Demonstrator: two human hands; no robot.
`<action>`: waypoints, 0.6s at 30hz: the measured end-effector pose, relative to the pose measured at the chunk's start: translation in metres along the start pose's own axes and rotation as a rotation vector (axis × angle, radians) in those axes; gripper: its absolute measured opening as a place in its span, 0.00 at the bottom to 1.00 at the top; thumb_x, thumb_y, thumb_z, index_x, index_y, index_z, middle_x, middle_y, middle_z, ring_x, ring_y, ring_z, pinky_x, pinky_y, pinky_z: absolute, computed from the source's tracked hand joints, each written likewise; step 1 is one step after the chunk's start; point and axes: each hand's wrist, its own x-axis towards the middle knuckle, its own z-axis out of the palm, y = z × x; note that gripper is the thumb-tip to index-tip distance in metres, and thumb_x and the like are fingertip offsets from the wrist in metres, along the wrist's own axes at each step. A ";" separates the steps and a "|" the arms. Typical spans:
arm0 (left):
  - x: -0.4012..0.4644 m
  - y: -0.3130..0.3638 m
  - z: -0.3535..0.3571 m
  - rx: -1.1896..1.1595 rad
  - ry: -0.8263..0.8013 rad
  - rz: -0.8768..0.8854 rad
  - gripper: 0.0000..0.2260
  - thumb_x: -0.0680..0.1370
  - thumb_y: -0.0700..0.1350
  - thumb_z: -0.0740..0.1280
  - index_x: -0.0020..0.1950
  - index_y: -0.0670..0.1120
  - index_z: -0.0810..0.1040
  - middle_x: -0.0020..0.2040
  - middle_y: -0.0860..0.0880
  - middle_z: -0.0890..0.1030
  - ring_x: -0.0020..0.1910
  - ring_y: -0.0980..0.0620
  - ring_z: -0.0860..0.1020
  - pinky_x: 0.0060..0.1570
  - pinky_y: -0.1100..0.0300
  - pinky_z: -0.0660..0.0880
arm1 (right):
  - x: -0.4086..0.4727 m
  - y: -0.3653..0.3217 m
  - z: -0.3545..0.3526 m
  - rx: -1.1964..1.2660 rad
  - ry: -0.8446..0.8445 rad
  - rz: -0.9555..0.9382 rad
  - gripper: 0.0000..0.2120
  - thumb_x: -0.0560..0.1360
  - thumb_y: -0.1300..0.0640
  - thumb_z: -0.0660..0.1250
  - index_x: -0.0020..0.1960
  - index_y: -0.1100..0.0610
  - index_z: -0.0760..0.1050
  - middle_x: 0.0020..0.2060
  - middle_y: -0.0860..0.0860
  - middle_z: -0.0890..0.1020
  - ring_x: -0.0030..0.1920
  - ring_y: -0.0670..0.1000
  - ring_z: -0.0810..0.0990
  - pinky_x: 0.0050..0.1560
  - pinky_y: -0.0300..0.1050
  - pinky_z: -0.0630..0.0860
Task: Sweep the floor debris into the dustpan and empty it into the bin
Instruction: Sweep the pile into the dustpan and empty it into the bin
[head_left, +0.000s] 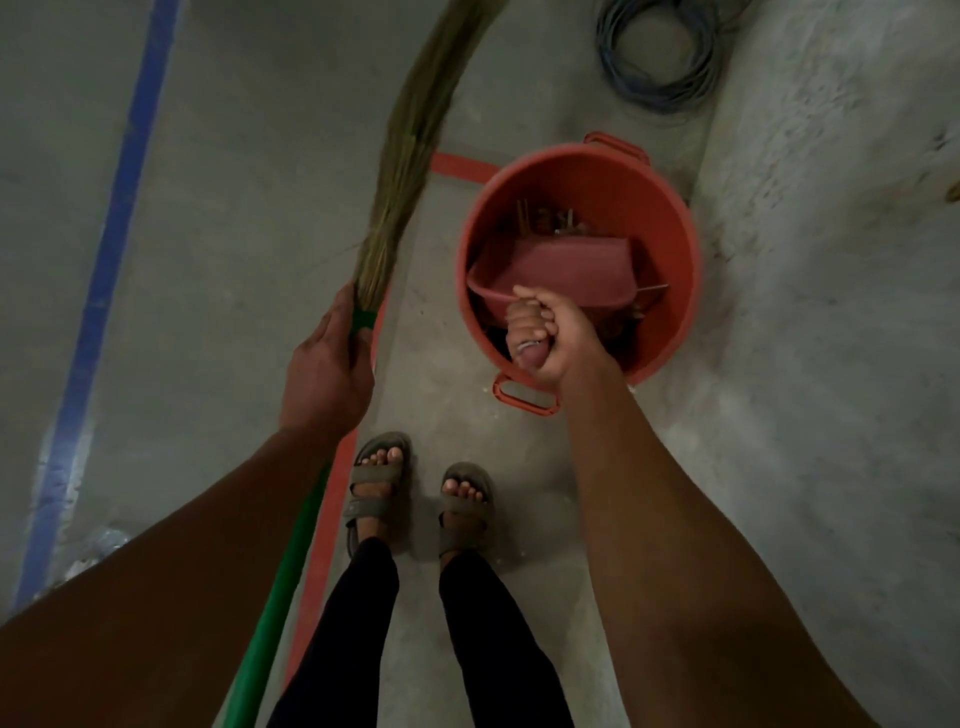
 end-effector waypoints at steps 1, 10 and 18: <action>0.002 -0.006 0.003 0.009 0.001 -0.006 0.27 0.85 0.47 0.60 0.84 0.51 0.57 0.73 0.42 0.76 0.61 0.38 0.79 0.62 0.46 0.77 | 0.009 -0.008 -0.007 0.036 0.029 0.032 0.22 0.80 0.60 0.61 0.28 0.55 0.63 0.17 0.46 0.64 0.15 0.45 0.63 0.15 0.39 0.64; -0.006 -0.027 0.007 0.088 -0.064 -0.012 0.26 0.85 0.47 0.60 0.83 0.52 0.57 0.72 0.41 0.76 0.59 0.36 0.80 0.58 0.44 0.78 | -0.034 -0.020 -0.042 0.243 -0.049 0.096 0.21 0.82 0.60 0.63 0.35 0.46 0.59 0.20 0.48 0.66 0.17 0.48 0.68 0.18 0.40 0.66; 0.017 -0.029 0.024 0.092 -0.102 0.038 0.27 0.85 0.48 0.60 0.83 0.54 0.56 0.72 0.42 0.76 0.59 0.37 0.80 0.59 0.44 0.78 | 0.007 -0.039 -0.060 0.059 0.157 0.055 0.21 0.84 0.56 0.63 0.34 0.49 0.62 0.20 0.47 0.66 0.16 0.47 0.67 0.15 0.38 0.62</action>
